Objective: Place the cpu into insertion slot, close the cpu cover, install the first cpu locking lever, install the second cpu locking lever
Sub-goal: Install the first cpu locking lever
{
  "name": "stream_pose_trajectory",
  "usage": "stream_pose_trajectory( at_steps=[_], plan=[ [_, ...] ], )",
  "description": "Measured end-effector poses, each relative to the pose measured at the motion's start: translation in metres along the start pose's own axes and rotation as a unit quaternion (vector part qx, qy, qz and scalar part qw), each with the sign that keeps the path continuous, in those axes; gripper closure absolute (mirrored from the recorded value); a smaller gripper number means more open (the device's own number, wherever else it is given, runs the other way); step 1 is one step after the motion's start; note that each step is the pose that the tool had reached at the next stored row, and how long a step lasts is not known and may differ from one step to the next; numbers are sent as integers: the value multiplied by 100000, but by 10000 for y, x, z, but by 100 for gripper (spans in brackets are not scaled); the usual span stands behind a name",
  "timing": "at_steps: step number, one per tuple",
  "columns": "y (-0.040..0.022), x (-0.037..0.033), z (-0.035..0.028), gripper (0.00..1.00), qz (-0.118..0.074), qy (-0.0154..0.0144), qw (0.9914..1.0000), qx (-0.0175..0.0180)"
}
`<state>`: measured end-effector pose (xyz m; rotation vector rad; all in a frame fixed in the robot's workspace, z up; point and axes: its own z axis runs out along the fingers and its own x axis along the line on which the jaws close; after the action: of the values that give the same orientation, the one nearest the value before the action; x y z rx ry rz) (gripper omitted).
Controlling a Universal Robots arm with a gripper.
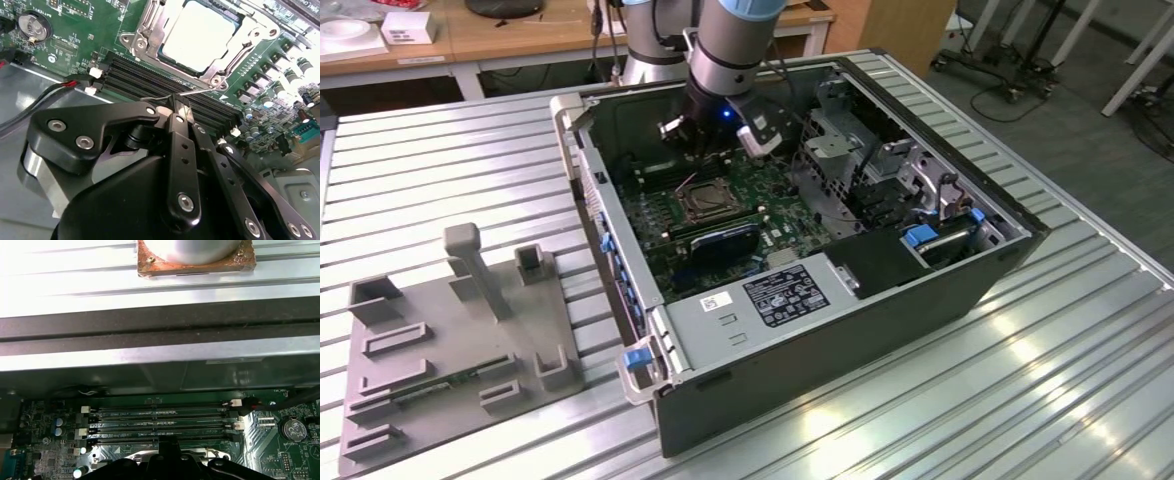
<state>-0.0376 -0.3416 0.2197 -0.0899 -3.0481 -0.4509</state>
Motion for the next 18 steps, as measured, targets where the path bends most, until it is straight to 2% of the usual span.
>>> stream_pose_trajectory(
  at_steps=[4,8,13,15,16,18],
  plan=[
    [0,4,1,89,-13,17,100000,-208],
    [0,4,1,89,94,46,99997,-729],
    [0,4,2,89,231,153,99997,-762],
    [-1,-6,4,89,718,1727,99980,-680],
    [-1,-7,3,89,873,2198,99970,-644],
    [-1,-7,3,89,878,2207,99970,-645]
  ],
)
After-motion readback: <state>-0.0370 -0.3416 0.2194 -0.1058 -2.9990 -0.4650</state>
